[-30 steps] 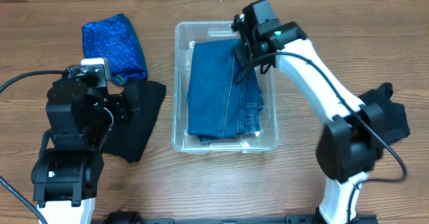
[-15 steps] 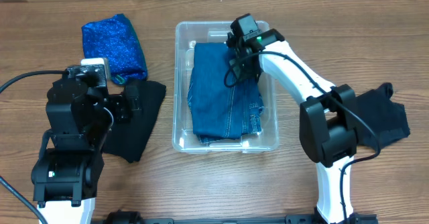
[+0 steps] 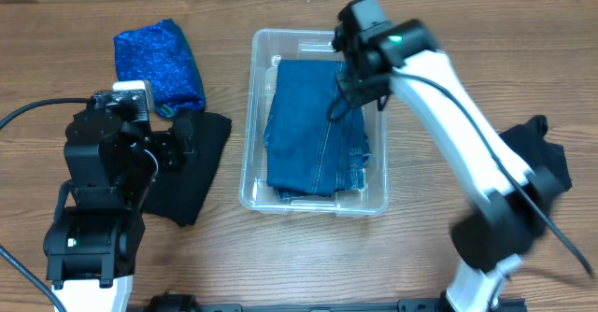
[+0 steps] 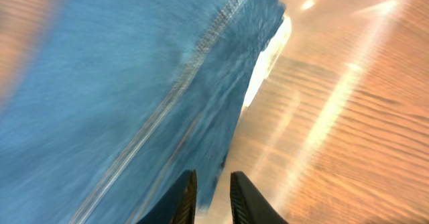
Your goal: Pack container
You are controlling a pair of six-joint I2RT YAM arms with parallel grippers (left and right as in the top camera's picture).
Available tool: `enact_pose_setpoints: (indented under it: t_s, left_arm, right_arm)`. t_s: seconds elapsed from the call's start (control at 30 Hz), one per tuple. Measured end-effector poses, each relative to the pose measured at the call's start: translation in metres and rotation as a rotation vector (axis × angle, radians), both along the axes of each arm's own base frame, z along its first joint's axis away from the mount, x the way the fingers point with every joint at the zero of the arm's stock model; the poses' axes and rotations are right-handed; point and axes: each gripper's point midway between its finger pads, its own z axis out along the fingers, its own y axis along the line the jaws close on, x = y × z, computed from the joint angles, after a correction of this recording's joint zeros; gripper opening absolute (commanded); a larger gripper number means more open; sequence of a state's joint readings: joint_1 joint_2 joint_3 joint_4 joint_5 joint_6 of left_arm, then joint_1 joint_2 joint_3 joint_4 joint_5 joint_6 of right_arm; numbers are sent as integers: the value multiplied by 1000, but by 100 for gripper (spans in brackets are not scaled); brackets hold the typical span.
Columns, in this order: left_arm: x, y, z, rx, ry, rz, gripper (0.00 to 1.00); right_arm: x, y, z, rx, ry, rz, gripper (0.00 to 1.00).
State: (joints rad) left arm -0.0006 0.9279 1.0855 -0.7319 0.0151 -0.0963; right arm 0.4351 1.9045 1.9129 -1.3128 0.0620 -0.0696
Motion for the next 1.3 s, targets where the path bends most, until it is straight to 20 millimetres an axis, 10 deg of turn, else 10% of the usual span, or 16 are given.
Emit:
enact_pose_setpoints:
  t_s: [0.1,0.23,0.5,0.87,1.13,1.3]
  left_arm:
    - [0,0,1,0,-3,0,100]
    - [1,0,1,0,-5,0,100]
    - [1,0,1,0,-5,0,100]
    - [1,0,1,0,-6,0,100]
    - [1,0,1,0,-6,0,100]
    - [1,0,1,0,-6,0,100]
  right_arm:
    - [-36,5,53,77,-35,37,21]
    - [-66,23,65,133,-7,103,22]
    - [-108,69,-61,61,211,239,22]
    - [-128,46,-158,14,238,209,32]
    - [-115,37,-141,-52,192,168,49]
    - [-54,52,-58,-2,-31,34,91]
